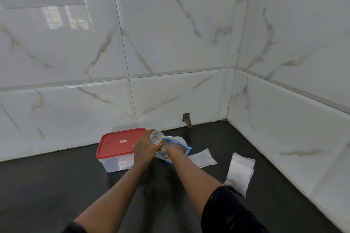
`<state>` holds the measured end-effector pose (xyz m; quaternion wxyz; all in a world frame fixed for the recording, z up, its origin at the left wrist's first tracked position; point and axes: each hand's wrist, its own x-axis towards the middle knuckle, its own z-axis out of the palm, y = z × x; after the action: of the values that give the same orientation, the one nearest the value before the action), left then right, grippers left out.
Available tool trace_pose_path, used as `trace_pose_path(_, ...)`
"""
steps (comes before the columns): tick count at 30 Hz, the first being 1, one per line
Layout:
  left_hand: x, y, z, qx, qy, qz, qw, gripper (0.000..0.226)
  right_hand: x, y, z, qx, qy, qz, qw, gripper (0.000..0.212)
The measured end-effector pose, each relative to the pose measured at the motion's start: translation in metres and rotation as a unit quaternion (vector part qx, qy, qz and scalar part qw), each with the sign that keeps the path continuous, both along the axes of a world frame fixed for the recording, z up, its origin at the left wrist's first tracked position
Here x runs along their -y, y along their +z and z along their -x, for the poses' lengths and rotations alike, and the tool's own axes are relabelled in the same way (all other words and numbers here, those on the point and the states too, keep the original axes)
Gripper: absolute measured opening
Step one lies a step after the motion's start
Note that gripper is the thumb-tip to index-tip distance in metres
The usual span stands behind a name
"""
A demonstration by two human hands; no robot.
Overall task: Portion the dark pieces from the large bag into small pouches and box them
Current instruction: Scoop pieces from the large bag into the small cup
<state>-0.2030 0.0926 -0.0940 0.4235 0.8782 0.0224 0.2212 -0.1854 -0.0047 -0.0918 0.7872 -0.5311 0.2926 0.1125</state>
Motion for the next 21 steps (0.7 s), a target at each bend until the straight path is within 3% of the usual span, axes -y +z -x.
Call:
trace_pose_path(2, 0.003, 0.0, 0.002, -0.008, 0.007, -0.003, 1.0, 0.036, 0.004, 0.009, 0.008, 0.006, 0.016, -0.003, 1.0, 0.042)
trace_pose_path(6, 0.011, 0.001, 0.006, -0.023, 0.02, -0.011, 0.999, 0.036, 0.016, 0.026, 0.022, -0.031, -0.103, -0.095, 0.99, 0.035)
trace_pose_path(8, 0.017, 0.003, 0.009, -0.033, 0.022, -0.02, 0.999, 0.037, 0.018, 0.026, 0.025, -0.027, -0.097, -0.067, 0.993, 0.034)
trace_pose_path(9, 0.02, 0.004, 0.011, -0.04, 0.025, -0.023, 0.999, 0.037, 0.021, 0.03, 0.028, -0.026, -0.084, -0.038, 0.995, 0.035)
trace_pose_path(12, 0.026, 0.005, 0.015, -0.063, 0.04, -0.022, 0.997, 0.038, 0.033, 0.026, 0.031, 0.006, -0.053, 0.164, 0.985, 0.034)
trace_pose_path(14, 0.031, 0.004, 0.018, -0.069, 0.043, -0.022, 0.996, 0.04, 0.047, 0.019, 0.028, 0.023, -0.071, 0.19, 0.979, 0.036)
trace_pose_path(17, 0.039, 0.005, 0.023, -0.084, 0.033, -0.022, 0.996, 0.045, 0.066, 0.027, 0.041, 0.049, 0.019, 0.292, 0.955, 0.031)
trace_pose_path(21, 0.045, -0.006, 0.026, -0.099, -0.003, -0.042, 0.994, 0.055, 0.097, 0.032, 0.05, 0.055, 0.056, 0.37, 0.926, 0.026)
